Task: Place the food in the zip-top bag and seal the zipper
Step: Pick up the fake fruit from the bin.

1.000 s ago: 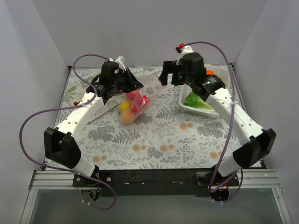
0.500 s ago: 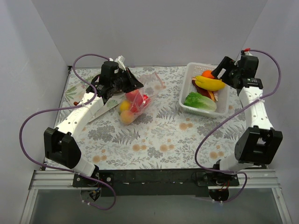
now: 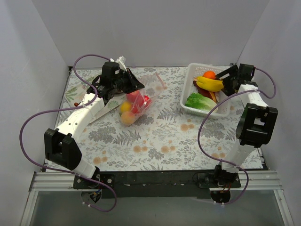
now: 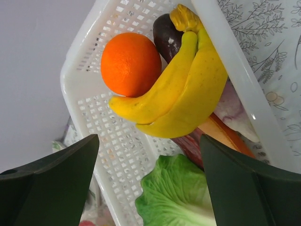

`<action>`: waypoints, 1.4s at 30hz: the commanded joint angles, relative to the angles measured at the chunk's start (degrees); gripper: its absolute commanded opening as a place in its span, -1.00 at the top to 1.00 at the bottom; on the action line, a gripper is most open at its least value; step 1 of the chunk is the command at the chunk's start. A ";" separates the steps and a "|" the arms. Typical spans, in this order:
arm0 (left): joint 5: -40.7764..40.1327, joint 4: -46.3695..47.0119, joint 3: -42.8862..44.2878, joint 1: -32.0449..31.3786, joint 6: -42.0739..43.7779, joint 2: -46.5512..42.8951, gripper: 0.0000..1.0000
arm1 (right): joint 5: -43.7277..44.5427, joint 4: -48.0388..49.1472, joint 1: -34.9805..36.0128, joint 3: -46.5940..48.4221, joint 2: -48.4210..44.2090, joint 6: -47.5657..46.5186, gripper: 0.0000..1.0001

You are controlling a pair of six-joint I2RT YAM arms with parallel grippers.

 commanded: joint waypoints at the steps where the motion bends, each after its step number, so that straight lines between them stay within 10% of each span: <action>1: -0.54 0.40 2.08 0.35 1.17 -1.73 1.00 | 2.84 8.04 0.06 -5.22 -1.76 10.11 -0.87; 30: -0.46 -0.39 3.05 0.88 1.52 -0.85 1.00 | 12.17 9.20 3.22 -4.44 3.50 14.08 -0.63; 33: -0.54 -0.48 3.22 0.88 1.52 -0.67 1.00 | 12.43 9.11 3.31 -3.92 4.12 13.55 -0.49; 38: -0.46 -0.48 3.40 0.88 1.61 -0.50 1.00 | 12.78 9.63 3.49 -4.44 3.07 11.80 0.43; 42: -0.46 -0.57 3.49 0.88 1.61 -0.32 1.00 | 13.31 9.90 3.92 -4.53 1.14 9.43 0.59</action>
